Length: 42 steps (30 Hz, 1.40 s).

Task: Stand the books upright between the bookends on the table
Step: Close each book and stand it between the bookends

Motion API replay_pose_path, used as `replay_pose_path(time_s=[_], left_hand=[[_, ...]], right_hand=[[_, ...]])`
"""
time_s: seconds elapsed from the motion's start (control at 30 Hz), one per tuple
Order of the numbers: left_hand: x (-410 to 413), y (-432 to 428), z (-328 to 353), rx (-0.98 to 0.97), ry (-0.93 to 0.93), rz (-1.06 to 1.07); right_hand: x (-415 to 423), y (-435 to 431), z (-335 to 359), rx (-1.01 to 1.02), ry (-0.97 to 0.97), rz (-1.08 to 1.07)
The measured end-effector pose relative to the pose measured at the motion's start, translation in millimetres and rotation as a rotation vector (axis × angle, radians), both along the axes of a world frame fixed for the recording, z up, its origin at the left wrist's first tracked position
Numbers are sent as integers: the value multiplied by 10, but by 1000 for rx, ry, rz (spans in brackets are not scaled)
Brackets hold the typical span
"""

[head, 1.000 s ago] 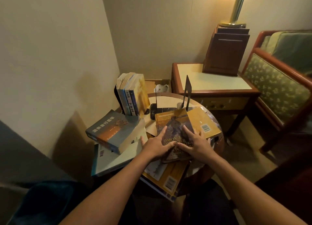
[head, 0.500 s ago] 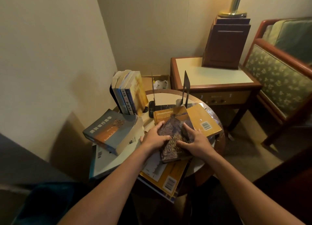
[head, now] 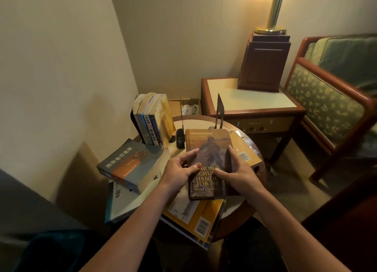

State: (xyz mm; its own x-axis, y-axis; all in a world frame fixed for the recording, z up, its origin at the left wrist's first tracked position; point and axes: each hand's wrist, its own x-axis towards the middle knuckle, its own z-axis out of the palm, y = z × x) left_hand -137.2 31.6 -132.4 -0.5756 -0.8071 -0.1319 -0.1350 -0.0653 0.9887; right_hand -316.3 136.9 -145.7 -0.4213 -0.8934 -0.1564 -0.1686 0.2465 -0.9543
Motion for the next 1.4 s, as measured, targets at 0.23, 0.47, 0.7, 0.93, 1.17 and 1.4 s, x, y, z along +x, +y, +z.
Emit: replay_pose_path(time_s=[0.23,0.47,0.7,0.93,1.17,1.4], left_hand=[[24,-76,362,-382,-126,-159],[-148,-300,663,-604,-240,-127],[-159,-312,446,-614,-350,-96],[-169,-343,331,-610,-237,-2],[-235,-361,505,-578,-123,144],[-256,-251,548,-603,-152,146]], right_hand=[[-156,-120,342,-168,375,98],[-387,-431,535,-240,706,115],[-493,-518,313,-226,906,177],[-500,-493,172,-288,995,108],[-559,-523,189,-253,1024,178],[-426,-527,375,-302,845,76]])
